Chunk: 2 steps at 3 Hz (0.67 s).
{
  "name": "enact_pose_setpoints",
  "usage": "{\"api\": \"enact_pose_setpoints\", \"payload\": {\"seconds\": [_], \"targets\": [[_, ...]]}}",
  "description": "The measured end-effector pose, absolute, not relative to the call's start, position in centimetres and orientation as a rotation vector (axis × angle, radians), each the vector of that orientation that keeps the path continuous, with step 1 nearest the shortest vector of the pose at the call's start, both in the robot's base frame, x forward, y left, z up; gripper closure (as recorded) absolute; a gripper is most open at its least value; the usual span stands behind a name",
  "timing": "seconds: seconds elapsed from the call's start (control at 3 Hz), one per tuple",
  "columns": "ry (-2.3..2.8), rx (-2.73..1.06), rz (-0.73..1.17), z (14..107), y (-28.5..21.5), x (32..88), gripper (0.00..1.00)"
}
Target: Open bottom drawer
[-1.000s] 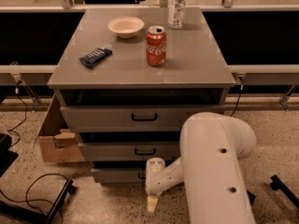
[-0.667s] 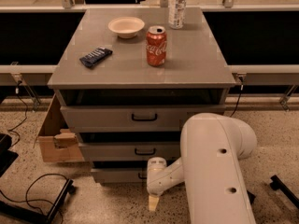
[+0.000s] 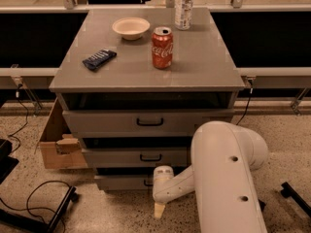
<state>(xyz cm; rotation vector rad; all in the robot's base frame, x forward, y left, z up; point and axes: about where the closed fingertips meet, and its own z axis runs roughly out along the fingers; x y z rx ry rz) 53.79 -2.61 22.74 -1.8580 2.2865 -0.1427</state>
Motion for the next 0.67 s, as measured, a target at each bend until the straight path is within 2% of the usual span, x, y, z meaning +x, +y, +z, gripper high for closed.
{"api": "enact_pose_setpoints", "payload": {"seconds": [0.67], "targets": [[2.241, -1.791, -0.26, 21.2, -5.8, 54.7, 0.0]]}}
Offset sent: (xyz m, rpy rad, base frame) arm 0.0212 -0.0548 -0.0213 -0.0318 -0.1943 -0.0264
